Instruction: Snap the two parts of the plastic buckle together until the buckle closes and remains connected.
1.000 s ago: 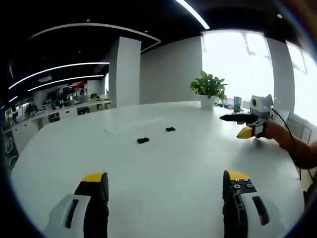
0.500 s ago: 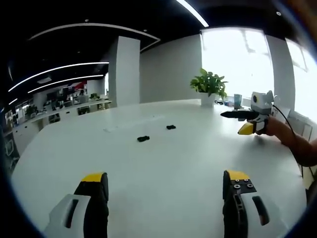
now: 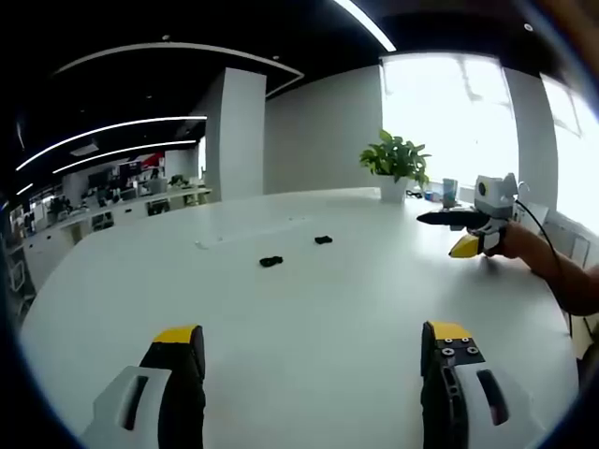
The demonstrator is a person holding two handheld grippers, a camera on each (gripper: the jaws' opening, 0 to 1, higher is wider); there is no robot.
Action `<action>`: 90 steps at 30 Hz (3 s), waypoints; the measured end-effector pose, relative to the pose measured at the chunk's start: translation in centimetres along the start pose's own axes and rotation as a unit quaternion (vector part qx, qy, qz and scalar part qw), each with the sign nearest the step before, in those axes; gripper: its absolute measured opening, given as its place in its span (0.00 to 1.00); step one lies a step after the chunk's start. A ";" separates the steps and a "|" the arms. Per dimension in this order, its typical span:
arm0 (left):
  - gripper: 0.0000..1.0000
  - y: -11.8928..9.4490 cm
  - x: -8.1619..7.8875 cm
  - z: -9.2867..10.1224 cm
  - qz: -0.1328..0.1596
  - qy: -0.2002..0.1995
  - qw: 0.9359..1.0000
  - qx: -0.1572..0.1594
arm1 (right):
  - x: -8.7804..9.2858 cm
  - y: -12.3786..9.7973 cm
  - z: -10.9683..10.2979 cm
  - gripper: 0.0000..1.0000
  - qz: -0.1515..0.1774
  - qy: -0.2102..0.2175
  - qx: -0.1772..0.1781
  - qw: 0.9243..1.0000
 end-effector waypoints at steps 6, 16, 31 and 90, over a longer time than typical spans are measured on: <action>0.98 0.4 -0.3 -0.5 0.005 -0.018 1.000 -0.002 | -0.3 0.4 0.0 0.98 0.004 0.011 -0.003 1.000; 0.98 1.0 -1.6 -0.8 0.009 -0.023 1.000 -0.005 | -1.3 0.8 0.2 0.98 0.011 0.013 -0.002 1.000; 0.97 2.2 -1.9 -1.2 -0.003 -0.031 1.000 -0.003 | -2.0 2.0 0.2 0.97 0.004 0.015 -0.013 1.000; 0.96 4.6 -2.4 -3.7 -0.019 -0.027 0.999 -0.012 | -2.2 4.5 2.2 0.92 -0.007 0.025 -0.011 1.000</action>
Point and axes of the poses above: the point that each gripper's makers call its tool centre point, and the gripper's own axes: y roughly forward along the fingers, z roughly to its right, x roughly out of its underside, the point moved 3 cm from there along -y, roughly backward along the fingers, and after that the axes turned 3 degrees about -z, right-handed, at the moved point
